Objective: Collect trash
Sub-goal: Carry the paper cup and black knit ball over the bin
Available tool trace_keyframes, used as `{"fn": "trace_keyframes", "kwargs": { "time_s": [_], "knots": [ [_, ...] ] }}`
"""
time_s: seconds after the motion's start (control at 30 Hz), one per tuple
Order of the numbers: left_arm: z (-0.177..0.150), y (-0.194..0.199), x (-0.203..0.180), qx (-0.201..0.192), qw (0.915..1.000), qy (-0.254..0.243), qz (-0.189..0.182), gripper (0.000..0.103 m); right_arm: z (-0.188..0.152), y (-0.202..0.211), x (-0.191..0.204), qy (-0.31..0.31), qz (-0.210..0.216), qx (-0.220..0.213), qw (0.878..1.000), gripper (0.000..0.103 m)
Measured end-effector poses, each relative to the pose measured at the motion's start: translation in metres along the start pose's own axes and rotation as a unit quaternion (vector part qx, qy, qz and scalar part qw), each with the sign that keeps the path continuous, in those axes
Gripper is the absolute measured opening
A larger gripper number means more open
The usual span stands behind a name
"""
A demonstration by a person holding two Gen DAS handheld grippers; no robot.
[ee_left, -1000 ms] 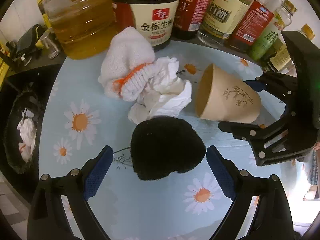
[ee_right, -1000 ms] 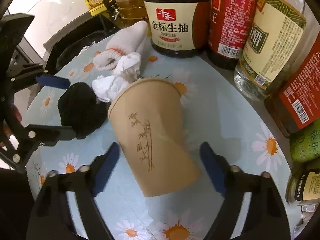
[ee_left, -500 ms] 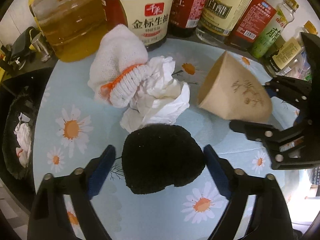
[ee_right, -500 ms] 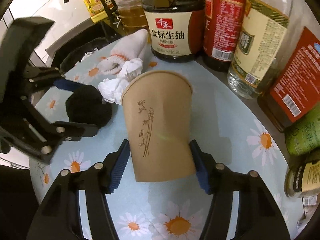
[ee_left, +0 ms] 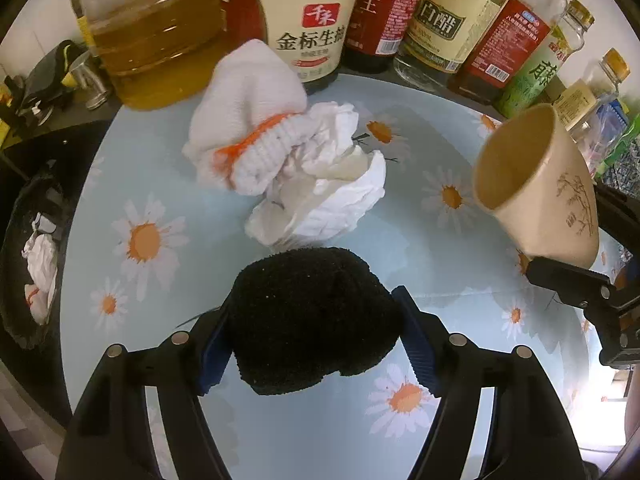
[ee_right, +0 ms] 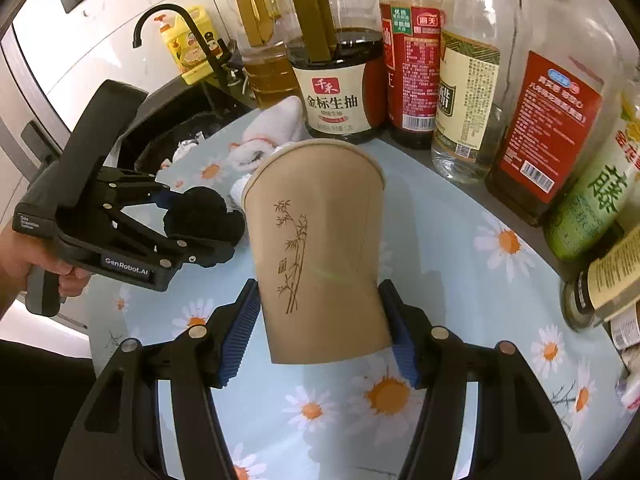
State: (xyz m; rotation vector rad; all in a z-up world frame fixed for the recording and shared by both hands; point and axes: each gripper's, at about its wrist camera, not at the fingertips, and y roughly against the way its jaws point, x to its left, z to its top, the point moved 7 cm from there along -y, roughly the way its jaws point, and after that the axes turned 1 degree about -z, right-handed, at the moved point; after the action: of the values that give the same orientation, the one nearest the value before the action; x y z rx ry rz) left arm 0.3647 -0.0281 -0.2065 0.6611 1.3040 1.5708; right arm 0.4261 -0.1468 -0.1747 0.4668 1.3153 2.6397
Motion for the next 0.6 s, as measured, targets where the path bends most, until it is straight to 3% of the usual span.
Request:
{"fn": "trace_keyframes", "kwargs": {
  "time_s": [0.33, 0.6],
  "knots": [
    [-0.022, 0.034, 0.007, -0.024, 0.9996, 0.015, -0.01, 0.071, -0.017, 0.002, 0.022, -0.026, 0.0, 0.007, 1.0, 0.061],
    [-0.038, 0.062, 0.026, -0.035, 0.9986, 0.04, -0.009, 0.071, -0.024, -0.002, 0.041, -0.056, 0.028, 0.016, 0.998, 0.061]
  ]
}}
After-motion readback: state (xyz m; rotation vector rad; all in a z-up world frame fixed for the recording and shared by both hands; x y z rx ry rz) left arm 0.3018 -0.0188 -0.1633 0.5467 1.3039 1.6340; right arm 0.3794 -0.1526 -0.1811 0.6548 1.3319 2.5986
